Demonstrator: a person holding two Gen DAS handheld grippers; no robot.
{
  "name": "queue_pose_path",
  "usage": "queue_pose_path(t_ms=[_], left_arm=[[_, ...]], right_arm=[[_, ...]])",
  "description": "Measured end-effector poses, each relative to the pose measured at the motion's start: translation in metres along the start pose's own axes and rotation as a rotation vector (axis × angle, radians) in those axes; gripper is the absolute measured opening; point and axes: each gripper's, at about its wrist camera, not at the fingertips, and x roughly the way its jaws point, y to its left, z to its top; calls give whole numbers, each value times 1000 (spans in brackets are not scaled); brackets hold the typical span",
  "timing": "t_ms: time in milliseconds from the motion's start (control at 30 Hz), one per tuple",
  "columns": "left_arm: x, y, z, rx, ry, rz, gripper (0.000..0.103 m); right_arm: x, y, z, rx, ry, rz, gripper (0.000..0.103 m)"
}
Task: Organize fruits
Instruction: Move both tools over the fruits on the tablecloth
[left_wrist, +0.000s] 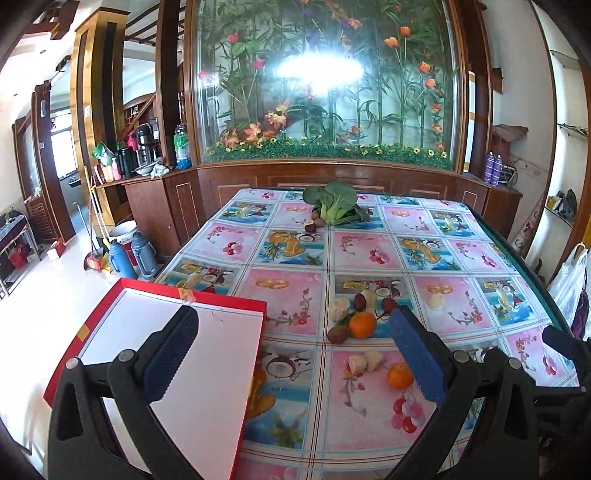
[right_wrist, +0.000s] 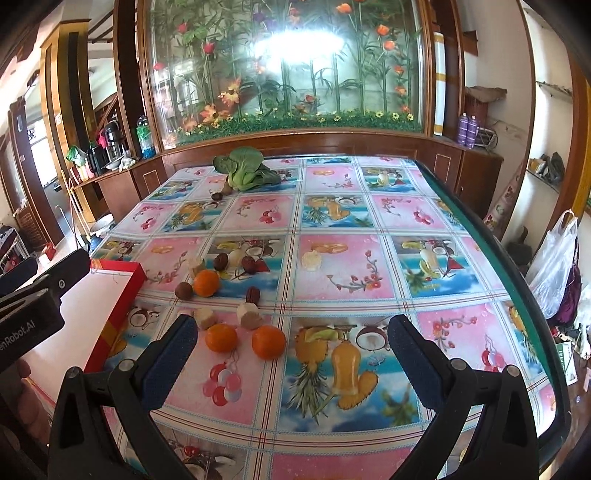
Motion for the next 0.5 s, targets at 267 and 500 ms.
queue_pose_path(t_ms=[267, 500], left_arm=[[9, 5, -9, 0, 38, 4, 103], [7, 6, -10, 5, 32, 9, 103]], right_arm=[[2, 5, -2, -20, 6, 3, 102], [0, 6, -2, -25, 6, 2, 102]])
